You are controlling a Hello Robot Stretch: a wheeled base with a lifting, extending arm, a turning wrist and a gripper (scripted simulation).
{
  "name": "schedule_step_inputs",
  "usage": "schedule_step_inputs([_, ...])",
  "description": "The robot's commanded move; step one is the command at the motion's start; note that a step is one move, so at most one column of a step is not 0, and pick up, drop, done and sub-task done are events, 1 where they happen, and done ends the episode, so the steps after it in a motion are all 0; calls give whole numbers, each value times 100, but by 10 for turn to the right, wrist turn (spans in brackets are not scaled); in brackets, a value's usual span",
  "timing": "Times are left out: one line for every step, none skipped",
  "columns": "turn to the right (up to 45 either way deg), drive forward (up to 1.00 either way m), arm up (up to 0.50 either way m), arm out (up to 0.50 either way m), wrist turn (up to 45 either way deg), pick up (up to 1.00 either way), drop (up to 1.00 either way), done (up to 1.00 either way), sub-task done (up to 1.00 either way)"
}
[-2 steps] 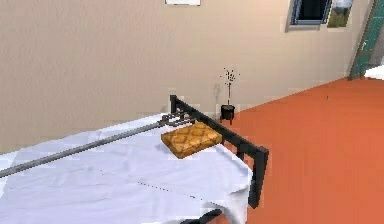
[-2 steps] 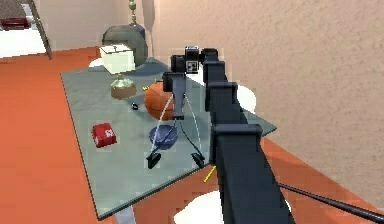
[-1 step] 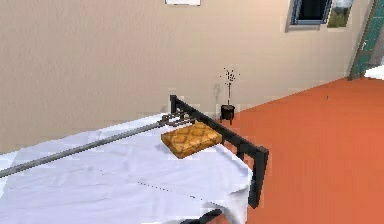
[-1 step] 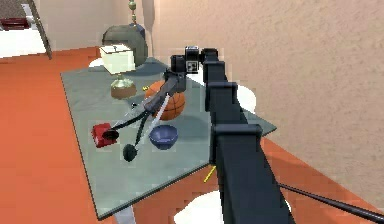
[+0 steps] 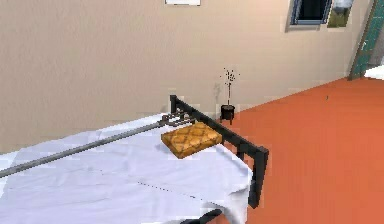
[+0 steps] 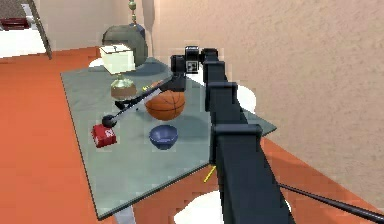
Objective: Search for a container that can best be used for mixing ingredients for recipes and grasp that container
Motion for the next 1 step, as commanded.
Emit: schedule_step_inputs([0,0,0,0,450,0,0,0,0])
